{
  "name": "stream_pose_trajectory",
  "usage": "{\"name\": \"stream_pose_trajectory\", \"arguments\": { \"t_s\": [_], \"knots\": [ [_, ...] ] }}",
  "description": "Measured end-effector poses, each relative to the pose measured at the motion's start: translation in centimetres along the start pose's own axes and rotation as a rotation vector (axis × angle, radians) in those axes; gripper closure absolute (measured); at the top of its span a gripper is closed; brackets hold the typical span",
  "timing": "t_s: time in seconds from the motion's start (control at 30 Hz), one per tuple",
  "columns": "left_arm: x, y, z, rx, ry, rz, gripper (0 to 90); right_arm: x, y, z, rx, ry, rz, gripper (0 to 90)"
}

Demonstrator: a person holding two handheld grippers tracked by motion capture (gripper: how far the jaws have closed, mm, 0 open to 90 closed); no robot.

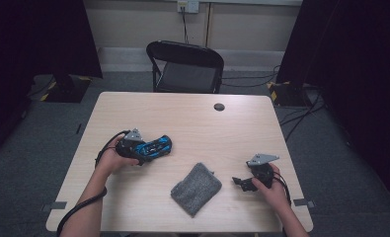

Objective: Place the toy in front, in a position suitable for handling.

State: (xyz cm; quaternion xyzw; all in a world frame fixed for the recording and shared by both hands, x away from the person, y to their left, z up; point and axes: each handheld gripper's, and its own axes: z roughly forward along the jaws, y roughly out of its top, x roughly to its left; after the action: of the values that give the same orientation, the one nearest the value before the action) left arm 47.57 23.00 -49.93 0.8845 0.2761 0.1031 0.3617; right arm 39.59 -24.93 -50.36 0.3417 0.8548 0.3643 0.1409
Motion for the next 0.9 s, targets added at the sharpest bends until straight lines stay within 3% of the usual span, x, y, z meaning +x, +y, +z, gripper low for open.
{"name": "stream_pose_trajectory", "arguments": {
  "t_s": [0.3,0.63,0.9],
  "knots": [
    [-0.9,0.5,-0.1,0.025,0.042,-0.025,23.1,0.0,0.0,0.0,0.000,-0.002,0.001,10.2],
    [-1.7,0.8,0.4,0.011,0.094,-0.072,23.6,0.0,0.0,0.0,0.001,-0.002,0.003,10.0],
    [-2.2,1.7,0.6,-0.007,0.115,-0.070,24.0,0.0,0.0,0.0,0.001,-0.003,0.003,10.0]
  ]
}}
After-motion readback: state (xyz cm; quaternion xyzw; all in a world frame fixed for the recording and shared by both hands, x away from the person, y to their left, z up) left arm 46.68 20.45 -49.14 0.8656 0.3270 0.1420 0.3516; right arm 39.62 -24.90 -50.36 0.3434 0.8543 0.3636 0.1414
